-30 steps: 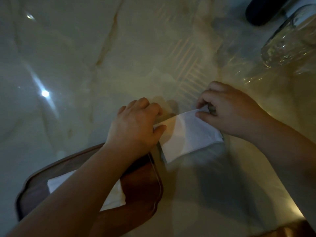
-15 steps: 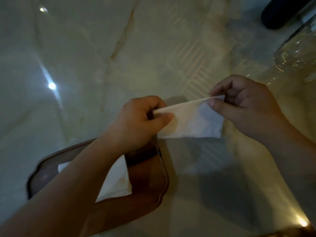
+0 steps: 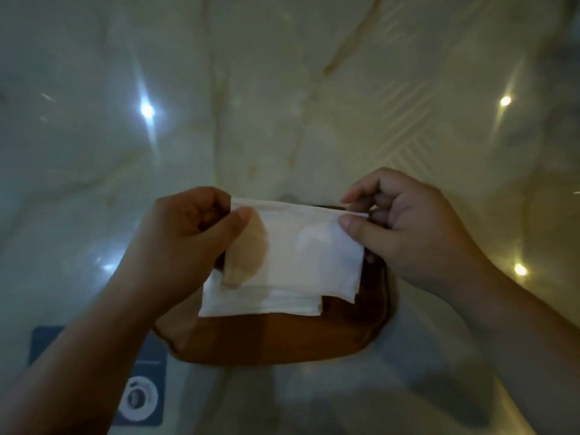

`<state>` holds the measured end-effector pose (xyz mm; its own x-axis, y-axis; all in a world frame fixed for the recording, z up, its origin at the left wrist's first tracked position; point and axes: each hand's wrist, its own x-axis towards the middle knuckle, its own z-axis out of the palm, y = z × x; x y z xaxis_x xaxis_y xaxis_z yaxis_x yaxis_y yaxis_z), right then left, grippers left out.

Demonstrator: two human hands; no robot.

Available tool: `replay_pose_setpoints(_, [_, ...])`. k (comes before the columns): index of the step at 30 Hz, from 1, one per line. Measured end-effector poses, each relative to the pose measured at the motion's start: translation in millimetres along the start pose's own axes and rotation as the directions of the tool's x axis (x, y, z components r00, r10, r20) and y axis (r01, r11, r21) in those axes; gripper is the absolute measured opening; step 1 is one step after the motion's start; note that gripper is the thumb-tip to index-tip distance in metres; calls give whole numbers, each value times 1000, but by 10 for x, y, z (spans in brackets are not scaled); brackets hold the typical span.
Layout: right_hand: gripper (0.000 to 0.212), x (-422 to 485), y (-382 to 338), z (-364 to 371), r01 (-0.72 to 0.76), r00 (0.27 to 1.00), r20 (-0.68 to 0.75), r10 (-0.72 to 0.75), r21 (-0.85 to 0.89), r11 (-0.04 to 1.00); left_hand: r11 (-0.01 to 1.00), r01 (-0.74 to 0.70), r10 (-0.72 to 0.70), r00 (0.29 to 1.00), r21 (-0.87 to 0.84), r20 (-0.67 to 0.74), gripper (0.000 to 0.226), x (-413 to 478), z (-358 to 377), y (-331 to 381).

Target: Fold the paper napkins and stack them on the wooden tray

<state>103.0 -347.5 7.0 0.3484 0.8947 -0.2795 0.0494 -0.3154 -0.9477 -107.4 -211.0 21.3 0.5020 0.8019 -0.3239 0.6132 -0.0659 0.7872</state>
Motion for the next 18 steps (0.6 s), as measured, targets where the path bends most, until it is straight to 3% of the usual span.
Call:
replay_pose_setpoints(8, [13,86,-50,354,52,993,121,-13,-320,946,987,59,-58,998,150,-9,10,-164,-150,-318])
replay_pose_setpoints(14, [15,53,-67,445,126,988,134,-70,-474,872,963,77,-91,995,257,41,23,-215,-115,-387])
replay_pose_setpoints(16, [14,36,-74,462,179,981,162,-105,-554,813,946,42,-57,998,321,37,24,-226,-124,-419])
replay_pose_setpoints(18, [12,20,-75,476,272,962,208,-177,-687,674,919,-5,5,1000,395,3,17,-229,-126,-450])
